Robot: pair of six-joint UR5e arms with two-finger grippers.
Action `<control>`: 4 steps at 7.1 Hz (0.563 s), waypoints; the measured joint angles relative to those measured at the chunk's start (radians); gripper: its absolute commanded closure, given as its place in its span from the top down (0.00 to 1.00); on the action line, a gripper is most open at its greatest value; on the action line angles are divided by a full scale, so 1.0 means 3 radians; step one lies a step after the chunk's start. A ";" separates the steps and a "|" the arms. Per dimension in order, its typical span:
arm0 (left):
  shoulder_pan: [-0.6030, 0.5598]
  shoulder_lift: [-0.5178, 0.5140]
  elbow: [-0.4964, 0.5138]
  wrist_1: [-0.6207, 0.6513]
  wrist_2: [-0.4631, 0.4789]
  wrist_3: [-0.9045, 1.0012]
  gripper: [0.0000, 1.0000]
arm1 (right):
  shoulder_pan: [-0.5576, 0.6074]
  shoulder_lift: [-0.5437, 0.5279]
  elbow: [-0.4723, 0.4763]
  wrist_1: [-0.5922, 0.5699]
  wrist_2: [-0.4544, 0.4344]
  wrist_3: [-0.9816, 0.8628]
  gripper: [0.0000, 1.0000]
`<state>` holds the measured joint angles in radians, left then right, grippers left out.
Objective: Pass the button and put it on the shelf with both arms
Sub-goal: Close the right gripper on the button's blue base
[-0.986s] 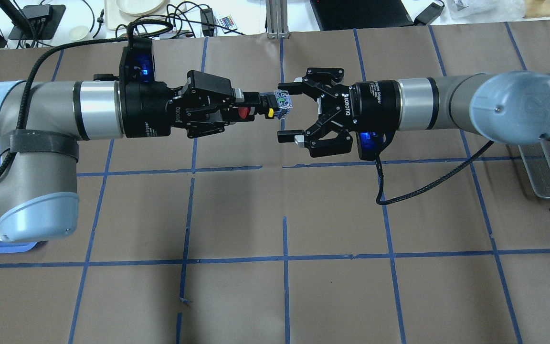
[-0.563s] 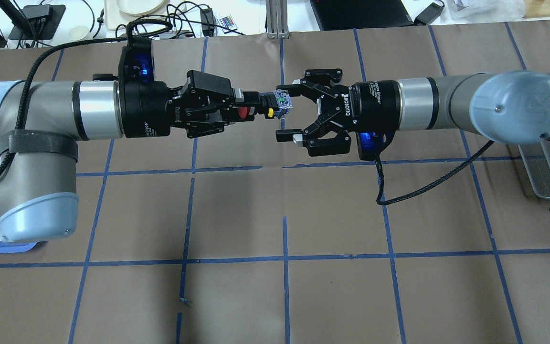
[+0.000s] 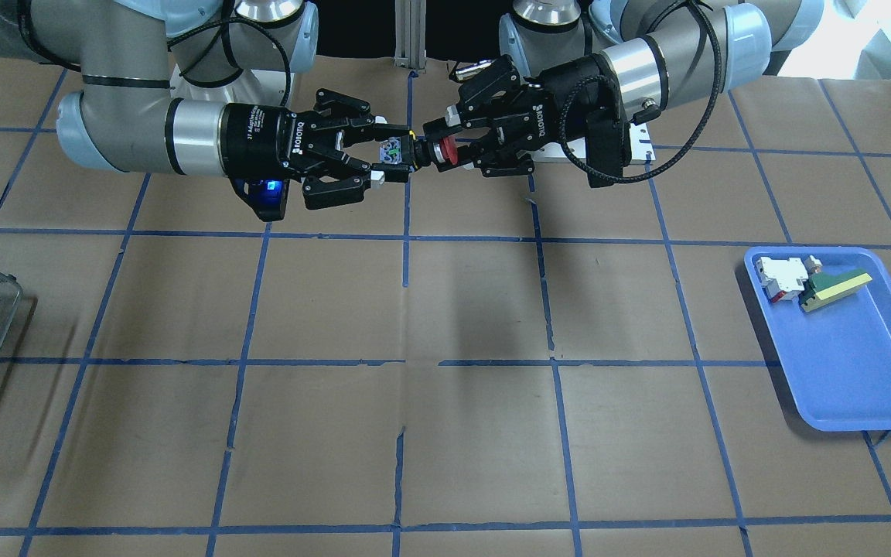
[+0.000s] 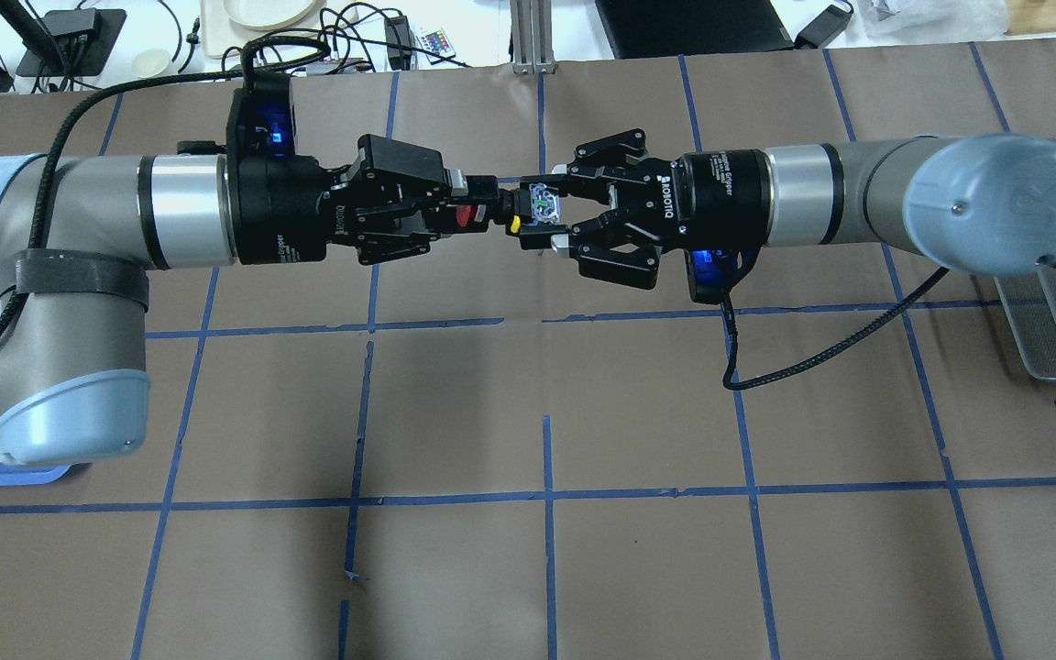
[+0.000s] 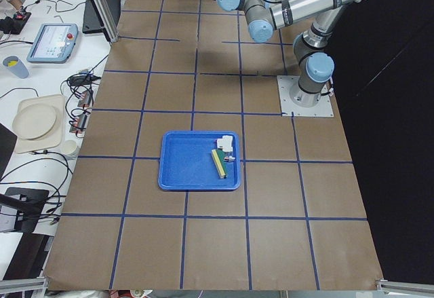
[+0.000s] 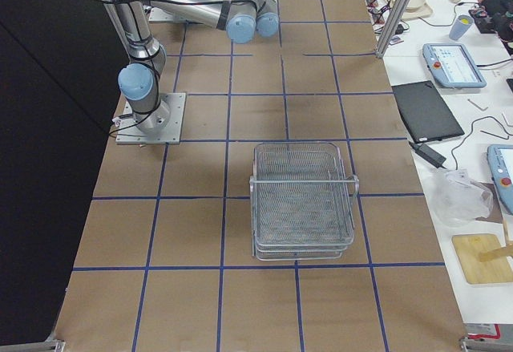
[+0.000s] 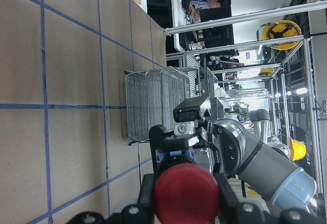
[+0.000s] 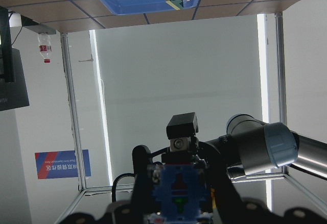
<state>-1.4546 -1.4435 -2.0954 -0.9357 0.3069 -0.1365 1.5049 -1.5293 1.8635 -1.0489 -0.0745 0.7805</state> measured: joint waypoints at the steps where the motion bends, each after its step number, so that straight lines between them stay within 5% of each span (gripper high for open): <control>1: 0.0000 0.0000 -0.0001 0.0000 0.0000 0.0000 0.06 | 0.0000 0.0001 -0.0002 -0.0001 0.0000 -0.0002 0.16; 2: 0.0000 0.0000 -0.0005 0.0000 -0.0001 -0.0001 0.13 | 0.0000 0.0001 -0.0003 -0.0002 0.0001 -0.0003 0.15; 4: 0.0001 0.0000 -0.0009 0.0007 0.0006 -0.0002 0.92 | 0.0000 0.0003 -0.0007 -0.0006 0.0003 -0.0004 0.13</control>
<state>-1.4543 -1.4434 -2.0981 -0.9335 0.3085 -0.1372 1.5048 -1.5284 1.8613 -1.0506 -0.0737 0.7793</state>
